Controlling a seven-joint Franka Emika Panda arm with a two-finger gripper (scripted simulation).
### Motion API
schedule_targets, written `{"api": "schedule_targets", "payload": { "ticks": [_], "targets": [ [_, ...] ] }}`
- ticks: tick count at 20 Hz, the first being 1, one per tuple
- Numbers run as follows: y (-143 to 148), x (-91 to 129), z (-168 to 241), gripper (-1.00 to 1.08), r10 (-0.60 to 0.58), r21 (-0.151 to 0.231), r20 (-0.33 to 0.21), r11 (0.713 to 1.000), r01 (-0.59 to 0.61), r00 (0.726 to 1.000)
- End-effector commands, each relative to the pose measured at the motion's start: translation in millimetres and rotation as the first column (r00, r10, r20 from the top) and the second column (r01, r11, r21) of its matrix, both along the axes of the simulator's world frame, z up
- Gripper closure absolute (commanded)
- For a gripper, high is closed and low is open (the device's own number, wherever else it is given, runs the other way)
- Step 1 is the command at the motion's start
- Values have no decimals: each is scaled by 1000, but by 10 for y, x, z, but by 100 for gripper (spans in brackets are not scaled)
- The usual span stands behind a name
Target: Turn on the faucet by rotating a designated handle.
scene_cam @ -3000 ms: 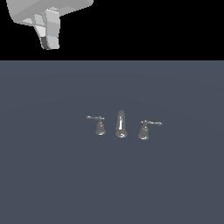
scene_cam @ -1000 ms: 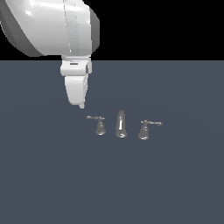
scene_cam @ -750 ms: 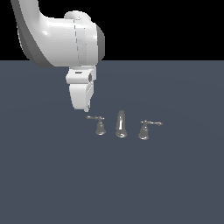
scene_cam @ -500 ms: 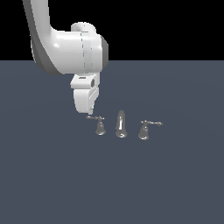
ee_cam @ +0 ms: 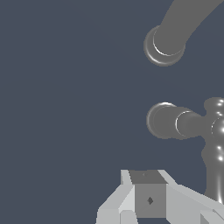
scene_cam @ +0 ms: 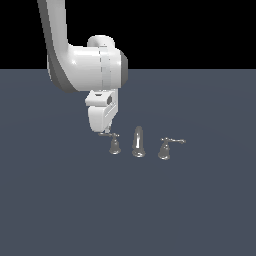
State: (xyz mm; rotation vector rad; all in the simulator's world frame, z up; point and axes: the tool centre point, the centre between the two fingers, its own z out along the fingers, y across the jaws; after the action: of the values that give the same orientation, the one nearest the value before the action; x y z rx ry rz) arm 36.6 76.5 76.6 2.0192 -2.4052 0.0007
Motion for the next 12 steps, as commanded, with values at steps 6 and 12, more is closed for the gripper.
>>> {"api": "schedule_targets", "payload": {
  "ticks": [6,12],
  "targets": [
    [69,-91,-2,108,-2,0,0,1000,2,1000],
    [213,-286,-1,108,-3,1,0,1000,3,1000]
  ]
}}
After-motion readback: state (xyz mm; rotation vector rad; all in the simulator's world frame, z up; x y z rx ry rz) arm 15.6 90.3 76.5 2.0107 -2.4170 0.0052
